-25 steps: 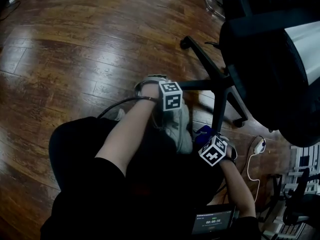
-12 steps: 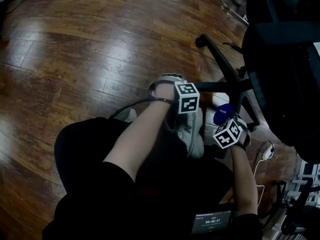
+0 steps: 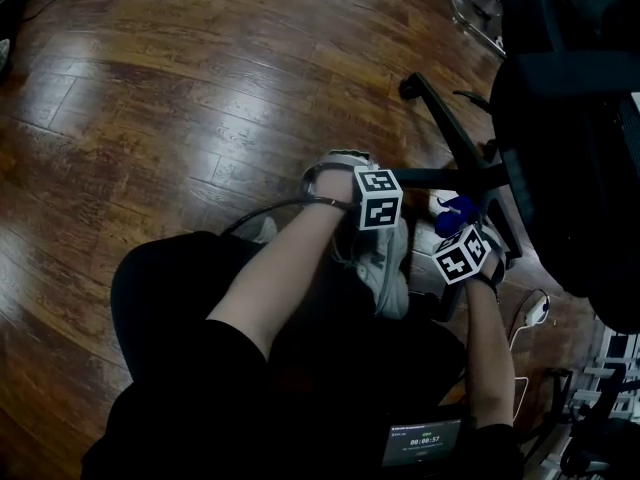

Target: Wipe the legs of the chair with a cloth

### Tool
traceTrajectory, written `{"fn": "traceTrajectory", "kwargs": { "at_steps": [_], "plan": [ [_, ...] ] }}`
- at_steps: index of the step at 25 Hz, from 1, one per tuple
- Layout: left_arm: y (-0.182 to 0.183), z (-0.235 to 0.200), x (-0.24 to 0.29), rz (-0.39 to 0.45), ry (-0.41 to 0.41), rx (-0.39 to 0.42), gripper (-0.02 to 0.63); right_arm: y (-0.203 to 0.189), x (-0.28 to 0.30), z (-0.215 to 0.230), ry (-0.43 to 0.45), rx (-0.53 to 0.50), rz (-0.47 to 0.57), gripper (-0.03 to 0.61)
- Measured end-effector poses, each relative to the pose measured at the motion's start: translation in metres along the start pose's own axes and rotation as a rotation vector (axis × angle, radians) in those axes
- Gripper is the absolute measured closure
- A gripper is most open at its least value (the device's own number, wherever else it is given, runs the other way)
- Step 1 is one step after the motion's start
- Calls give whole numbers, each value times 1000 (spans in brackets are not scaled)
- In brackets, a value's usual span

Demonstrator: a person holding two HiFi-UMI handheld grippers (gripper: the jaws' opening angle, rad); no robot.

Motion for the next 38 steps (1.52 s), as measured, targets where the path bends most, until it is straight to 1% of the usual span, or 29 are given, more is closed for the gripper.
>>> {"fn": "traceTrajectory", "kwargs": {
  "at_steps": [4, 7, 9, 11, 14, 17, 20, 26, 29, 31, 34, 36, 38],
  "plan": [
    [-1, 0, 0, 0, 2, -1, 494, -29, -25, -56, 96, -54, 22, 502],
    [-2, 2, 0, -3, 5, -12, 494, -53, -46, -96, 165, -58, 47, 502],
    [-3, 3, 0, 0, 8, -16, 494, -62, -52, -111, 181, -73, 51, 502],
    [-3, 2, 0, 2, 9, -20, 494, -64, -53, -115, 180, -78, 51, 502],
    [-2, 2, 0, -1, 6, -22, 494, -63, -49, -108, 185, -53, 46, 502],
    [-1, 1, 0, -1, 4, -17, 494, -55, -41, -93, 157, -36, 48, 502],
    [-1, 1, 0, -2, 3, -16, 494, -39, -26, -63, 112, -17, 48, 502],
    [1, -1, 0, -3, -3, -11, 494, 0, 6, 14, -7, 65, 52, 502],
    [1, -1, 0, -1, -2, -8, 494, 13, 14, 37, -24, 81, 50, 500],
    [1, -2, -1, 2, -1, -5, 494, 16, 15, 42, -31, 74, 47, 500],
    [1, -2, 0, 2, 1, -4, 494, 13, 12, 33, -42, 50, 53, 500],
    [0, -1, 0, 5, 2, -1, 494, 7, 6, 18, -28, 30, 51, 500],
    [-2, 1, 0, 6, 4, 2, 494, -2, -3, -7, -6, -9, 42, 500]
  ]
}}
Point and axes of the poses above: the fingertips, and each gripper's own axes: x forward along the fingers, z to its right, y out of its top, the point moved 7 cm from there along -x, backward along the fingers, and after that the axes turned 8 degrees about -z, right-handed, at the moved point
